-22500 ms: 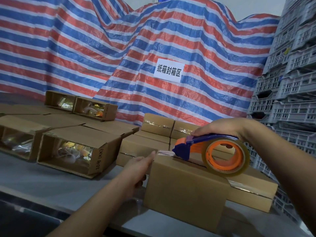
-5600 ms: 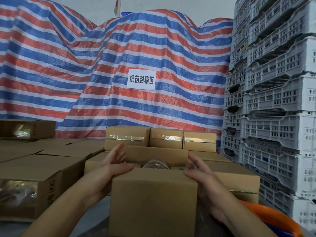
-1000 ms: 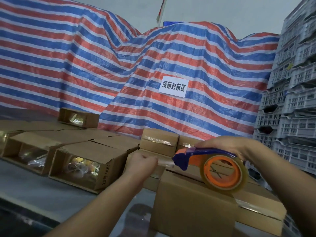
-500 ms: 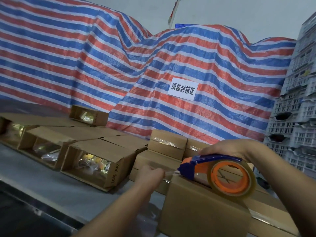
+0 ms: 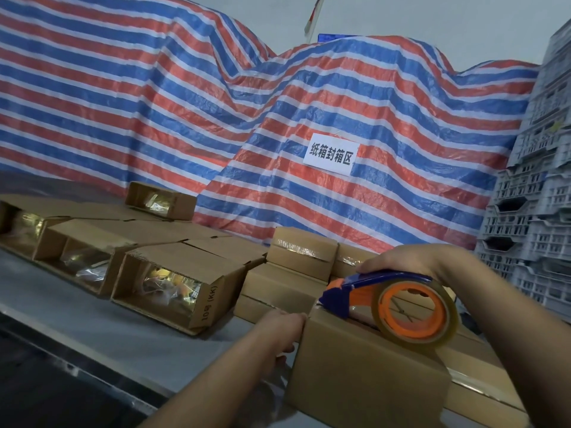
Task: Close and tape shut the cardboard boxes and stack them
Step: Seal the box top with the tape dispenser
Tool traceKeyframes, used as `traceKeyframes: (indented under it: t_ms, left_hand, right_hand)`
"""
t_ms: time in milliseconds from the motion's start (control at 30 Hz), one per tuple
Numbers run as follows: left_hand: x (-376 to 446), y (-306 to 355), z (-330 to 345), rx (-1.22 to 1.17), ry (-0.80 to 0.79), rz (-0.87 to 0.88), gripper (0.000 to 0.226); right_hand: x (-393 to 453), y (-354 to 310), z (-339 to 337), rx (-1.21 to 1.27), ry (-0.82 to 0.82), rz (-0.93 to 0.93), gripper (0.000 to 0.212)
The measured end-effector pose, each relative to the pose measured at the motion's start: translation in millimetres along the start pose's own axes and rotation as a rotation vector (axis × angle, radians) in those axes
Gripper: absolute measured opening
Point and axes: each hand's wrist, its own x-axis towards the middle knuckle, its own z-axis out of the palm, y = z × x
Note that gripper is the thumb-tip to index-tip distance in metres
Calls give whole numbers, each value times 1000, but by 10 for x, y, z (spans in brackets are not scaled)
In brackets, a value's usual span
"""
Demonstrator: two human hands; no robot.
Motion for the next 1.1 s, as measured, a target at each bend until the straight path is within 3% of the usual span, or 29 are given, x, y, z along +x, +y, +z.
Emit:
traceKeyframes:
  t_ms: [200,367,533,633,767,900,1033,1100]
  left_hand:
    - [-60,-34,-74,93,-55,-33,49]
    - [39,125,-146,88,26,219,23]
    - [85,246,-87,148,-145,113,34]
    - [80,207,-90,98,-228,50,42]
    - [82,219,-116,107,-251,65,47]
    - [65,245,-107,160,-228,70,42]
    - [93,300,-102,270,-152,104,43]
    - [95,318,-103,277,-159,109,36]
  right_hand:
    - [13,-12,12,40,-18,7,20]
    - [42,-16,4,46,25,33,45]
    - [-82,-141,9,-103,-49,104,43]
    - [-45,-47,24,18,9,37,38]
    - [-3,20,21,52,-16,7,21]
    - [18,26,0,41,-25,4,26]
    - [0,11,-12,35,-24,-13,13]
    - [-12,-17,-46,15,-53,-16,21]
